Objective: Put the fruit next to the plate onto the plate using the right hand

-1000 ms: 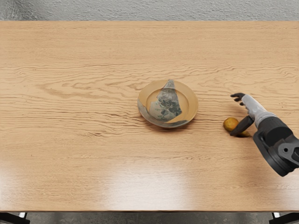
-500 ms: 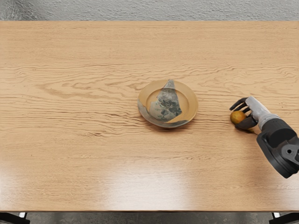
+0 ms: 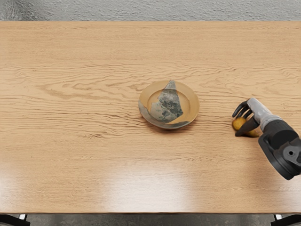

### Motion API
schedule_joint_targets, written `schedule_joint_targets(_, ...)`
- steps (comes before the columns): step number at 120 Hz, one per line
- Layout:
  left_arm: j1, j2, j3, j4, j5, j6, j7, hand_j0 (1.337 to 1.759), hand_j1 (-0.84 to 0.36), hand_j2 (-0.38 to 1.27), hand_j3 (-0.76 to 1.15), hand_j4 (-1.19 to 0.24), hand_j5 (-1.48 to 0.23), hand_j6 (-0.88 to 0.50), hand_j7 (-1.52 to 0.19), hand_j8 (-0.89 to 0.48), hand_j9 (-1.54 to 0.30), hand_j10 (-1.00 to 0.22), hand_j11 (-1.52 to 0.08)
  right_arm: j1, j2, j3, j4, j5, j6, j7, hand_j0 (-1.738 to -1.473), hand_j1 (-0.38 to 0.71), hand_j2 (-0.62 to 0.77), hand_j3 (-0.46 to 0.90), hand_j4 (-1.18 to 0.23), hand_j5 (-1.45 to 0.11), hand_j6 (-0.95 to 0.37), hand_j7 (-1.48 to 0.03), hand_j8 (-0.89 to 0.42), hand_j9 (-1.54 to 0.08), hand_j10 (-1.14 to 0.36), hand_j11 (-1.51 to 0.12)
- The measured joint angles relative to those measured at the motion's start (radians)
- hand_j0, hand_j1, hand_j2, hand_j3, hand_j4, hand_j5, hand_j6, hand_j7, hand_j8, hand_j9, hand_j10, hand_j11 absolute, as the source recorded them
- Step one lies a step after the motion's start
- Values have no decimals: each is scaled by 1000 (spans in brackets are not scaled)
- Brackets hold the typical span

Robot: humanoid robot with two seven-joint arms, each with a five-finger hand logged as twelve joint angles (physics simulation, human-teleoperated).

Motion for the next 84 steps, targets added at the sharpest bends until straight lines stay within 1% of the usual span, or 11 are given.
schedule_joint_targets(8, 0, 0, 0, 0, 0, 0, 0, 1658, 344, 1, 0, -4, -5, -5, -5, -4, -5, -4, -5, -2, 2, 0, -1, 0, -3, -1, -1638, 171, 267, 111, -915, -986, -668, -1108, -601, -1032, -779, -1060)
schedule_joint_targets(12, 0, 0, 0, 0, 0, 0, 0, 1658, 344, 1, 0, -4, -5, -4, -5, -4, -5, -4, -5, -3, 2, 1, -2, 4, -5, -1, -1636, 126, 192, 75, -919, -987, -681, -1112, -600, -1033, -791, -1059)
schedule_joint_targets(16, 0, 0, 0, 0, 0, 0, 0, 1658, 344, 1, 0, -4, -5, -5, -5, -4, -5, -4, -5, -3, 1, 3, -2, 9, -6, -1, -1635, 91, 171, -23, -923, -988, -701, -1115, -622, -1037, -810, -1060)
schedule_joint_targets(18, 0, 0, 0, 0, 0, 0, 0, 1658, 344, 1, 0, -5, -5, -5, -5, -5, -5, -4, -5, -3, 1, 4, -2, 11, -5, 0, -1637, 95, 196, -60, -922, -992, -705, -1117, -621, -1041, -816, -1063)
schedule_joint_targets(19, 0, 0, 0, 0, 0, 0, 0, 1658, 344, 1, 0, -5, -5, -5, -5, -5, -5, -4, -5, -3, 1, 5, -2, 12, -5, 0, -1637, 95, 215, -14, -922, -995, -707, -1118, -623, -1043, -816, -1065)
schedule_joint_targets(23, 0, 0, 0, 0, 0, 0, 0, 1658, 344, 1, 0, -5, -5, -5, -5, -5, -5, -4, -5, 0, 2, 7, -2, 18, -5, 1, -1638, 104, 275, -1, -916, -1013, -695, -1120, -599, -1057, -793, -1079)
schedule_joint_targets(39, 0, 0, 0, 0, 0, 0, 0, 1658, 344, 1, 0, -5, -5, -5, -5, -5, -5, -4, -5, 41, 7, 11, -6, 26, 14, 4, -1645, 162, 369, 0, -883, -1099, -660, -1127, -530, -1108, -702, -1120)
schedule_joint_targets(57, 0, 0, 0, 0, 0, 0, 0, 1658, 344, 1, 0, -5, -5, -5, -5, -5, -5, -4, -5, 118, 46, 12, -26, 28, 48, 5, -1649, 189, 396, 0, -872, -1131, -653, -1131, -513, -1131, -676, -1127)
schedule_joint_targets(64, 0, 0, 0, 0, 0, 0, 0, 1658, 344, 1, 0, -5, -5, -5, -5, -4, -5, -4, -5, 154, 77, 12, -40, 29, 61, 5, -1650, 171, 356, 0, -871, -1137, -660, -1132, -509, -1138, -681, -1127)
schedule_joint_targets(67, 0, 0, 0, 0, 0, 0, 0, 1658, 344, 1, 0, -5, -5, -5, -5, -5, -5, -4, -5, 170, 89, 12, -45, 31, 67, 5, -1651, 190, 397, 0, -870, -1138, -665, -1132, -512, -1139, -687, -1128)
schedule_joint_targets(84, 0, 0, 0, 0, 0, 0, 0, 1658, 344, 1, 0, -5, -5, -5, -5, -5, -5, -4, -5, 243, 124, 12, -57, 58, 86, 6, -1652, 216, 444, 0, -864, -1155, -655, -1133, -484, -1143, -679, -1132)
